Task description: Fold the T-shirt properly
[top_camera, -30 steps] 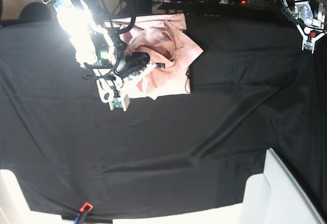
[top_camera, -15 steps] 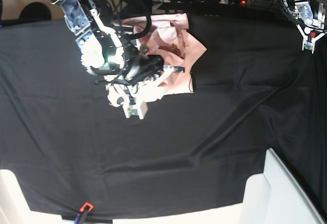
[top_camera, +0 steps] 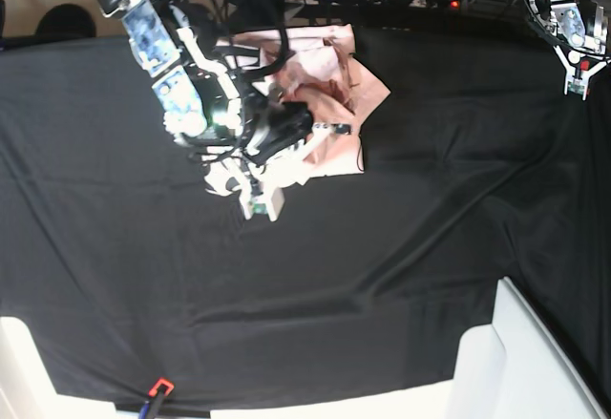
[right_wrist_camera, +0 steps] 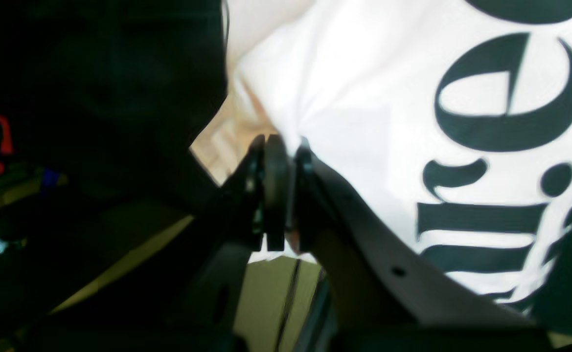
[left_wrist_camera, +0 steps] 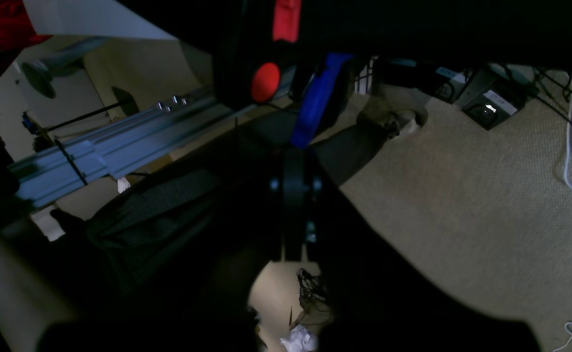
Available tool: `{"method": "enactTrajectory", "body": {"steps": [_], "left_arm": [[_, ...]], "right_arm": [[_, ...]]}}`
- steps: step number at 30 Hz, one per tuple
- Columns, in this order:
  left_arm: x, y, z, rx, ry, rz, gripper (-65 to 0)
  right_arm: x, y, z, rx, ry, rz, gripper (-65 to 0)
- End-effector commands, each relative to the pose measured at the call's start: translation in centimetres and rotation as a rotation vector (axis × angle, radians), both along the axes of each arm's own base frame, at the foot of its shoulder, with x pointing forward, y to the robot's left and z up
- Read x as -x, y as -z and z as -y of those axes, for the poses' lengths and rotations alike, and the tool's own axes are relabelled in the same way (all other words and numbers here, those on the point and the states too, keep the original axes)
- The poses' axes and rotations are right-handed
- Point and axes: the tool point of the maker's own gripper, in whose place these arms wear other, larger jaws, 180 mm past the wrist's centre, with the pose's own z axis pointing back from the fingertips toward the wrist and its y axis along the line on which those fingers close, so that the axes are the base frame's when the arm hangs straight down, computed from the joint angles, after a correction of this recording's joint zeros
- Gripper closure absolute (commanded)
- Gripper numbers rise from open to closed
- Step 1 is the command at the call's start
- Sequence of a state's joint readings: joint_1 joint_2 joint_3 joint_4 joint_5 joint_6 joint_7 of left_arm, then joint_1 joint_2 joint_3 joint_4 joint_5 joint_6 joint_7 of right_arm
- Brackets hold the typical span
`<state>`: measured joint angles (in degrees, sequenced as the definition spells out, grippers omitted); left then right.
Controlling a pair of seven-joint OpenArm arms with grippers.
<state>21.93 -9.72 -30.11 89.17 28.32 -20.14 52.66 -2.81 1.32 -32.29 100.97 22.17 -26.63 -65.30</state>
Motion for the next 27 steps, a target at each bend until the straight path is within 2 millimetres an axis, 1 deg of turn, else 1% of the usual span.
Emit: {"method": "enactTrajectory", "body": {"steps": [1,2,3,4,6,8,9,11,12,14,16,18,19,21,24,25,27], "left_arm": [[-0.3,-1.1,-0.9,-0.040,0.006,0.006,0.0],[-0.3,-1.1,-0.9,-0.040,0.006,0.006,0.0],[-0.3,-1.1,-0.9,-0.040,0.006,0.006,0.0],[-0.3,-1.1,-0.9,-0.040,0.006,0.006,0.0],[-0.4,-1.1,-0.9,-0.039,0.008,0.007,0.0],[-0.4,-1.1,-0.9,-0.039,0.008,0.007,0.0],[-0.4,-1.1,-0.9,-0.039,0.008,0.007,0.0],[-0.4,-1.1,-0.9,-0.039,0.008,0.007,0.0],[-0.4,-1.1,-0.9,-0.039,0.008,0.007,0.0],[-0.4,-1.1,-0.9,-0.039,0.008,0.007,0.0],[-0.4,-1.1,-0.9,-0.039,0.008,0.007,0.0],[-0.4,-1.1,-0.9,-0.039,0.008,0.007,0.0],[-0.4,-1.1,-0.9,-0.039,0.008,0.007,0.0],[-0.4,-1.1,-0.9,-0.039,0.008,0.007,0.0],[-0.4,-1.1,-0.9,-0.039,0.008,0.007,0.0],[-0.4,-1.1,-0.9,-0.039,0.008,0.007,0.0],[-0.4,-1.1,-0.9,-0.039,0.008,0.007,0.0]], "right_arm": [[-0.9,-0.8,0.2,-0.011,0.011,0.031,-0.4],[-1.1,-0.8,0.5,-0.012,0.021,0.030,-0.7],[-1.2,-0.9,0.7,-0.012,0.029,0.030,-2.3],[-0.9,-0.8,0.8,-0.014,0.030,0.021,-5.8],[-0.4,-0.9,0.6,-0.024,0.030,0.019,-17.7],[0.2,-1.8,0.1,-0.056,0.030,0.035,-28.6],[0.4,-2.7,-0.3,-0.088,0.025,0.046,-31.2],[0.8,-4.3,-1.1,-0.148,0.012,0.054,-31.0],[1.2,-4.5,-1.4,-0.172,0.004,0.041,-30.9],[2.1,-4.5,-2.0,-0.213,-0.013,-0.001,-30.8],[2.7,-4.7,-2.6,-0.253,-0.023,-0.027,-29.2],[3.6,-4.6,-3.4,-0.263,-0.051,-0.043,-28.1],[3.7,-4.5,-3.6,-0.262,-0.056,-0.042,-28.0],[3.9,-3.3,-3.7,-0.248,-0.048,-0.054,-28.0],[3.8,-1.2,-3.1,-0.209,-0.019,-0.071,-28.0],[3.8,-0.5,-2.5,-0.188,-0.012,-0.074,-28.1],[3.5,0.4,-1.8,-0.162,0.003,-0.066,-28.3]]}}
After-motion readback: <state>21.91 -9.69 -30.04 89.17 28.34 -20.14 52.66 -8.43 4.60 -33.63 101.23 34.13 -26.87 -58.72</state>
